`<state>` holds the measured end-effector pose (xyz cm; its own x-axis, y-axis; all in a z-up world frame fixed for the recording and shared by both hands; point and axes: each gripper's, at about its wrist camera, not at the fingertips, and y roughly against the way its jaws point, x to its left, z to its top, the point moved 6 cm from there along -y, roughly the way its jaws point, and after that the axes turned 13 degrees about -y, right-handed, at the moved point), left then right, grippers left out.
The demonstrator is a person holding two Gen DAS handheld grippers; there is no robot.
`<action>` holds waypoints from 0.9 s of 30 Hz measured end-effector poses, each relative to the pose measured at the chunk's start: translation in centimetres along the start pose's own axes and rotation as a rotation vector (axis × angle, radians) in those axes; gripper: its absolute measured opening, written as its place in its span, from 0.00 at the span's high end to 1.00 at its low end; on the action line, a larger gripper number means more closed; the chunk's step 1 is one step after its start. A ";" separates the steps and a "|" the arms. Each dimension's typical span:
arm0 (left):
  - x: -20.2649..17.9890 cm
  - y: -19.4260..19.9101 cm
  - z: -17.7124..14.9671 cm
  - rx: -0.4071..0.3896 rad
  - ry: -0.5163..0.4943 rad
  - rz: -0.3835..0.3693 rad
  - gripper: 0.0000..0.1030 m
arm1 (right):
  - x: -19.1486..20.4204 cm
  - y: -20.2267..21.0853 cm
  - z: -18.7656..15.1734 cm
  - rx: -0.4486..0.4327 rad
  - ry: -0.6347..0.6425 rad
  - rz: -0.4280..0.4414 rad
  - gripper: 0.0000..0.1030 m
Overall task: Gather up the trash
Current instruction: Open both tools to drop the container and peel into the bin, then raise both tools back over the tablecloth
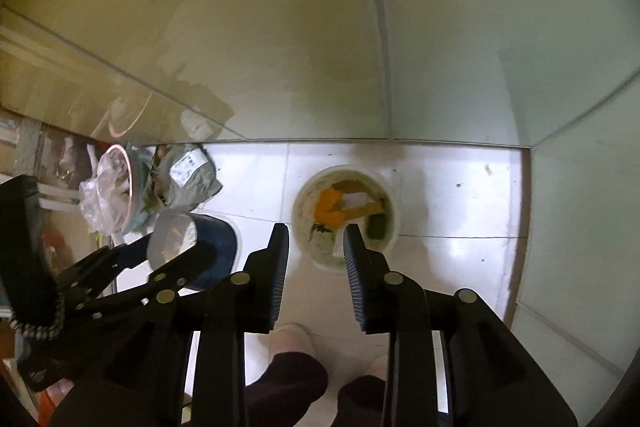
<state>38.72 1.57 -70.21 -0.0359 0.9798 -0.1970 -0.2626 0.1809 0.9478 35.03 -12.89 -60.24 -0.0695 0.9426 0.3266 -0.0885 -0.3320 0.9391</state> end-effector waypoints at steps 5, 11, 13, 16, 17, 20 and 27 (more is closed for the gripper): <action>-1.6 -2.3 1.0 0.034 0.001 -0.044 0.37 | -1.8 1.3 0.4 -0.026 -0.036 -0.007 0.75; -2.3 -2.6 1.1 0.068 -0.015 -0.048 0.36 | -2.3 3.1 0.4 -0.044 -0.069 0.005 0.71; -2.6 -1.4 1.1 0.063 -0.018 -0.042 0.36 | -2.0 4.0 0.4 -0.054 -0.070 0.006 0.71; -2.9 1.2 1.4 0.047 -0.029 -0.021 0.36 | -1.4 5.9 0.5 -0.062 -0.073 0.014 0.71; -2.9 2.6 1.5 0.040 -0.034 -0.012 0.36 | -0.7 7.1 0.6 -0.068 -0.075 0.017 0.71; -2.9 7.0 2.1 0.011 -0.048 0.012 0.36 | 0.6 10.8 0.8 -0.095 -0.067 0.028 0.71; -4.4 21.4 5.1 -0.117 -0.080 0.041 0.36 | 5.6 22.1 1.7 -0.202 -0.025 0.049 0.71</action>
<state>38.18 1.57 -47.76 0.0265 0.9906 -0.1341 -0.3731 0.1343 0.9180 34.41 -14.89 -37.52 -0.0543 0.9251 0.3759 -0.2836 -0.3753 0.8824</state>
